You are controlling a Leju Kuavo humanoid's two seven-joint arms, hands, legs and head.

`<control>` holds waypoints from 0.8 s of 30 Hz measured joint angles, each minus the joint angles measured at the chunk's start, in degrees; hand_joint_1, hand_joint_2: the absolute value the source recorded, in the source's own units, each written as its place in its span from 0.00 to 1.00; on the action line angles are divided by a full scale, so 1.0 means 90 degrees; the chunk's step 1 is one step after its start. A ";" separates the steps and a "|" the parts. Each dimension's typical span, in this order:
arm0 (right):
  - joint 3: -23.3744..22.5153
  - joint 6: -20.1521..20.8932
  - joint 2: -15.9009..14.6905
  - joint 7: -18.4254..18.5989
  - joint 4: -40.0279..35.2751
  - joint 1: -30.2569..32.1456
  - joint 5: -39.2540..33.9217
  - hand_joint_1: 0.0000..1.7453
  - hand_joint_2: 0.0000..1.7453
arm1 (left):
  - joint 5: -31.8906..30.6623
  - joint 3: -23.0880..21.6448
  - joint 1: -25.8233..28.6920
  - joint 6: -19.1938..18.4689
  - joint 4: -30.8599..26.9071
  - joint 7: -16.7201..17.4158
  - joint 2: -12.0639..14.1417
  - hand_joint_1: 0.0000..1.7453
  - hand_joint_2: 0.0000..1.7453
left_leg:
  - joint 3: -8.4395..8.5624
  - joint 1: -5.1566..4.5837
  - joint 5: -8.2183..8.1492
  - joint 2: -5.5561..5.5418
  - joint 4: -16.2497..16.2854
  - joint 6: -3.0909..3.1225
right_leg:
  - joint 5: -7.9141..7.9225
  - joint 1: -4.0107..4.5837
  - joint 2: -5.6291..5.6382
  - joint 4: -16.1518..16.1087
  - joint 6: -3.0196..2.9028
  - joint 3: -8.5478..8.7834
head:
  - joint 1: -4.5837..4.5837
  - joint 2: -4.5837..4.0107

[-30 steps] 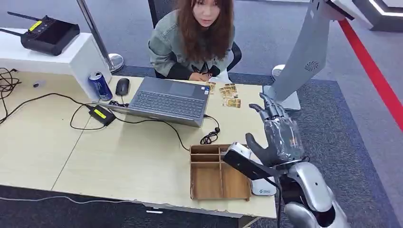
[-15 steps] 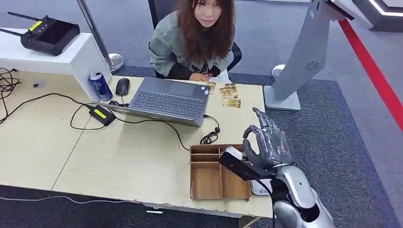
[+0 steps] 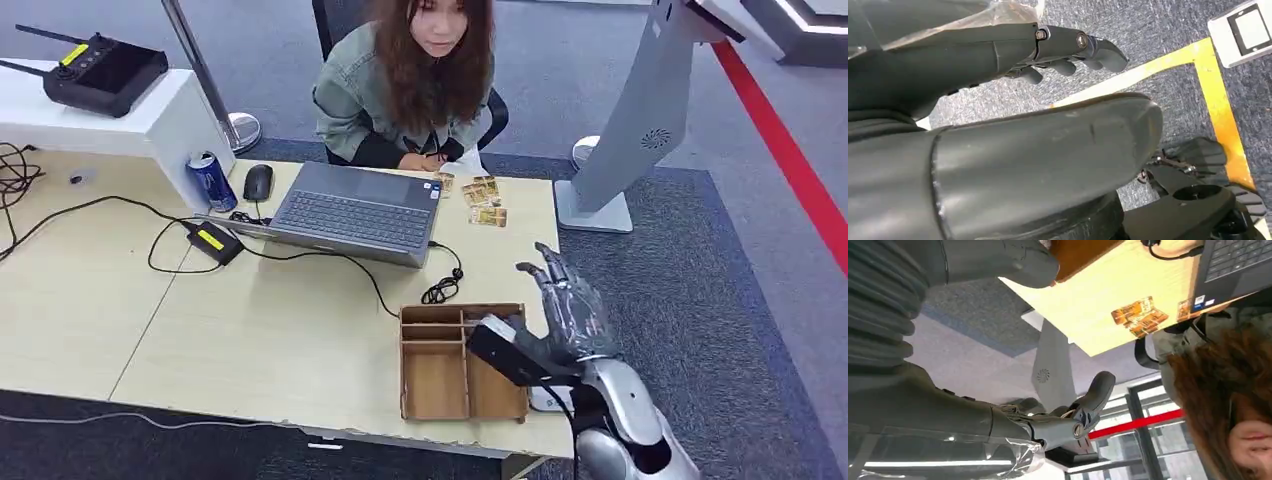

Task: Pass the card to the sensor for recognition and then transmit it.

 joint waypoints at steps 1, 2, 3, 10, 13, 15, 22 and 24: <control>-0.0010 0.0000 -0.0017 0.0002 -0.0014 0.0021 -0.0017 0.35 1.00 | 0.0002 0.0002 0.0001 0.0000 0.0000 -0.0005 0.0000 0.00 0.00 | 0.0000 0.0000 0.0000 0.0000 0.0000 0.0000 | 0.0000 0.0000 0.0000 0.0000 0.0000 0.0000 | -0.0002 0.0000; -0.0024 0.0000 -0.0041 0.0012 -0.0044 0.0065 -0.0041 0.35 1.00 | 0.0010 0.0005 0.0001 0.0000 0.0000 -0.0010 0.0002 0.00 0.00 | 0.0000 0.0000 0.0000 -0.0001 0.0000 0.0000 | 0.0000 0.0000 0.0000 0.0000 0.0000 0.0000 | -0.0002 0.0000; -0.0058 0.0000 -0.0060 0.0015 -0.0077 0.0096 -0.0063 0.35 1.00 | 0.0022 0.0007 0.0001 0.0000 0.0000 -0.0015 0.0002 0.00 0.00 | -0.0001 0.0000 0.0000 -0.0001 0.0000 0.0000 | 0.0000 0.0000 0.0000 0.0000 0.0000 0.0000 | 0.0000 0.0000; -0.0177 0.0000 -0.0148 0.0027 -0.0255 0.0240 -0.0104 0.33 1.00 | 0.0036 0.0095 0.0003 0.0017 0.0000 -0.0017 0.0010 0.00 0.00 | -0.0001 0.0000 0.0000 0.0000 0.0000 0.0000 | 0.0000 0.0000 0.0000 0.0000 0.0000 0.0000 | 0.0000 0.0000; -0.0194 0.0002 -0.0160 0.0027 -0.0304 0.0262 -0.0107 0.32 1.00 | 0.0036 0.0109 -0.0003 0.0019 0.0000 -0.0019 0.0007 0.00 0.00 | 0.0001 0.0001 0.0000 0.0002 0.0000 0.0000 | 0.0000 0.0000 0.0002 0.0000 0.0000 0.0000 | 0.0000 0.0000; -0.0189 0.0007 -0.0158 0.0027 -0.0339 0.0291 -0.0107 0.32 1.00 | 0.0036 0.0116 -0.0001 0.0031 0.0000 -0.0022 0.0007 0.00 0.00 | 0.0000 0.0001 0.0000 0.0001 0.0000 0.0000 | 0.0000 0.0000 0.0001 0.0000 0.0000 0.0000 | -0.0002 0.0000; -0.0129 -0.0002 -0.0087 -0.0005 -0.0342 0.0308 -0.0172 0.33 1.00 | 0.0027 0.0136 -0.0003 0.0058 0.0000 -0.0036 0.0007 0.00 0.00 | 0.0000 0.0001 0.0000 0.0001 0.0000 0.0000 | 0.0000 0.0000 0.0001 0.0001 0.0000 0.0000 | -0.0002 0.0000; -0.0099 -0.0005 -0.0051 -0.0032 -0.0335 0.0308 -0.0177 0.32 1.00 | 0.0002 0.0138 -0.0004 0.0061 0.0000 -0.0036 0.0007 0.00 0.00 | -0.0001 0.0001 0.0000 0.0001 -0.0001 0.0000 | 0.0000 0.0000 0.0001 0.0001 0.0000 0.0001 | -0.0002 0.0000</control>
